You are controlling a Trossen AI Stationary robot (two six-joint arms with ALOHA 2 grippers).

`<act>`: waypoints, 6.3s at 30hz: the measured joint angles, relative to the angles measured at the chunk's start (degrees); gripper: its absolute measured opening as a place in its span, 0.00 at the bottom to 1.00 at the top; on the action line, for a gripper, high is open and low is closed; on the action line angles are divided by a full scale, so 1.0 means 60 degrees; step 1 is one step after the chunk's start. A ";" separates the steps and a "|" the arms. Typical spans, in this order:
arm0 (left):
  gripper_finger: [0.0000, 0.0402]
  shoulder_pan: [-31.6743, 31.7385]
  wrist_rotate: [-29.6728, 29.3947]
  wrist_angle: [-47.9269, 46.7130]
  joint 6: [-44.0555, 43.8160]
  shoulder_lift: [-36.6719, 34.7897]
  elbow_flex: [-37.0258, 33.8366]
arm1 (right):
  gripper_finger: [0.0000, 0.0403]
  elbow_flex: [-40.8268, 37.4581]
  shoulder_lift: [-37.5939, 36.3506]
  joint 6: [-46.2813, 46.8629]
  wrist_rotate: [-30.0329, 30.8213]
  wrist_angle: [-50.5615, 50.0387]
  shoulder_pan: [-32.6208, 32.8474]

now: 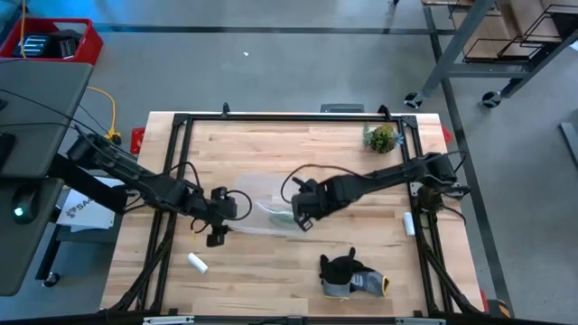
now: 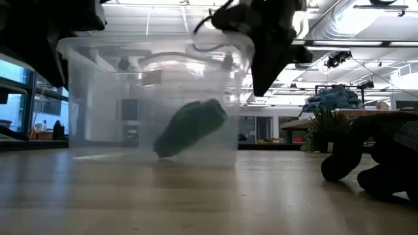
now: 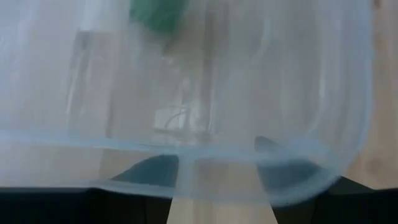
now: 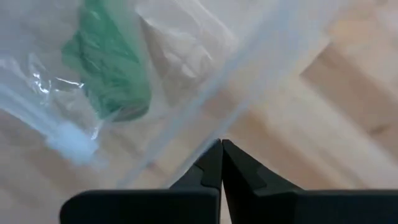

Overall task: Roll bandage
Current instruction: Move the transparent bin to the center of the table, then return to Home Position

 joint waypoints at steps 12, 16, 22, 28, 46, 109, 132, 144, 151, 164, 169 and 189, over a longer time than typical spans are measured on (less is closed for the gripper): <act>0.52 0.0073 -0.0334 -0.0267 -0.0306 -0.0071 0.0007 | 0.00 0.0011 -0.0092 -0.1452 -0.0385 -0.0526 -0.0701; 0.52 0.0191 -0.0730 -0.0845 -0.0309 -0.0553 0.0012 | 0.00 0.0011 -0.0123 -0.1518 -0.0394 -0.0957 -0.0470; 0.52 0.0569 -0.0597 -0.1656 -0.0199 -0.1446 0.0490 | 0.00 0.0011 -0.0221 -0.1855 -0.0419 -0.2088 -0.0232; 0.52 0.0535 -0.0461 -0.2915 -0.0732 -0.3076 0.0922 | 0.00 0.0011 -0.0930 -0.1809 -0.0247 -0.3024 -0.0042; 0.52 0.0555 -0.1797 0.4947 -0.0068 -0.7664 -0.3611 | 0.00 0.0007 -0.3236 -0.1248 0.0093 -0.0910 -0.0212; 0.52 0.4711 0.2811 0.7191 0.1395 -0.9095 -0.6590 | 0.00 -1.2182 -1.0384 -0.4564 -0.1308 1.3985 -0.2293; 0.52 0.4711 0.2797 0.7147 0.1388 -0.9092 -0.6583 | 0.00 -1.4885 -1.0954 -0.8154 -0.1955 1.3067 -0.1525; 0.52 0.4707 0.2797 0.7189 0.1388 -0.9081 -0.6583 | 0.00 -1.4885 -1.3908 -0.9189 -0.0136 1.0280 -0.2030; 0.52 0.4707 0.2800 0.7189 0.1388 -0.9081 -0.6583 | 0.00 -1.4885 -1.5950 -0.8793 -0.0160 1.0279 -0.2133; 0.52 0.4707 0.2800 0.7189 0.1388 -0.9081 -0.6583 | 0.00 -1.4885 -1.7894 -0.8750 -0.0178 1.0282 -0.2133; 0.52 0.4707 0.2800 0.7189 0.1388 -0.9083 -0.6583 | 0.00 -1.4885 -1.8139 -0.8748 -0.0215 1.0356 -0.2132; 0.52 0.4430 0.2806 0.6244 0.1389 -1.0831 -0.6581 | 0.00 -1.4885 -1.7999 -0.8749 -0.0287 1.0275 -0.2129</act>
